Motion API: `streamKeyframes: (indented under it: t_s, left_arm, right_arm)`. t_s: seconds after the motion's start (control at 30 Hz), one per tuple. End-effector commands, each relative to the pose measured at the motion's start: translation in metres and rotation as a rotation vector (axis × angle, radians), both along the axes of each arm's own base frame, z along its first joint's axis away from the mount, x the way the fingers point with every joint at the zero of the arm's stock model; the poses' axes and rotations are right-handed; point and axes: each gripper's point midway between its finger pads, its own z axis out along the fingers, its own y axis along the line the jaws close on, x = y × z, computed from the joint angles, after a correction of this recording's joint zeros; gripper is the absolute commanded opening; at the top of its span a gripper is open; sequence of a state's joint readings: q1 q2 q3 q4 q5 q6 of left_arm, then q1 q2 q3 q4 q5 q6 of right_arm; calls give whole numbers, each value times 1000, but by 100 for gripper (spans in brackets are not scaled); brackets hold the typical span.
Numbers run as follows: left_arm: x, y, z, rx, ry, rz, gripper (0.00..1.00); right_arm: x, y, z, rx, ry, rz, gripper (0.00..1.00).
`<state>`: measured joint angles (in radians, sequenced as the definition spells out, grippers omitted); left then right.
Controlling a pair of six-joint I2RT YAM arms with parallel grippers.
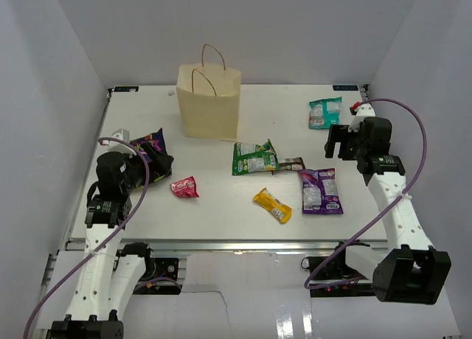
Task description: Place the snacks into the paper bag
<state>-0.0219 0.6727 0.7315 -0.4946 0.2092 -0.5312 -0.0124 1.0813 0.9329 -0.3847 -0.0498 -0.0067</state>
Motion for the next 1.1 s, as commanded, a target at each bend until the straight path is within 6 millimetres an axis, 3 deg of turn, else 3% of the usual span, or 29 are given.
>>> streamKeyframes:
  t_s: [0.0,0.07,0.1,0.13,0.17,0.2,0.23,0.3,0.47,0.53,0.57,0.6,0.73,0.77,0.8,0.93,1.07]
  left_arm:
    - [3,8,12,44,24,28,98]
    - [7,24,7,110,62,90,98]
    - [12,29,15,133,53,113,98]
    - [19,35,8,157,97,134,98]
    - [24,47,7,206,110,186,98]
    - [29,52,6,228,124,199,98]
    - [37,56,15,246,120,216,98]
    - [55,67,0,309,197,246,98]
    - [112,86,-21,428,334,290,98]
    - [133,92,-17,457,332,304,96]
    - [145,93,-36,477,386,299,95]
    - [153,95,-41,493,402,299,93]
    - [191,87,-63,489,439,245,89]
    - [202,86,-59,488,422,240,88]
    - [209,85,-75,503,455,220,88]
    - [224,82,-91,552,482,180,89]
    - [224,78,-109,599,521,144,90]
  right_arm:
    - [14,14,29,51,-72,61,90]
    - [14,23,33,21,-79,168,90]
    - [11,35,35,-7,-99,294,90]
    - [8,45,34,-20,-102,387,90]
    - [-2,55,29,-32,-80,495,90]
    - [-10,73,37,-76,-139,695,90]
    - [-12,76,32,-76,-118,734,90]
    - [-28,96,27,-70,-101,909,90]
    - [-34,104,10,-9,-72,953,90]
    - [-34,105,0,5,-57,960,90]
    - [-34,105,-2,8,-53,961,90]
    - [-33,106,-6,11,-44,965,90]
    - [-32,105,-16,17,-21,967,90]
    - [-32,105,-18,22,-16,968,90]
    - [-32,105,-21,28,-8,970,90]
    - [-36,106,-32,44,17,975,90]
    - [-38,106,-40,62,40,977,90]
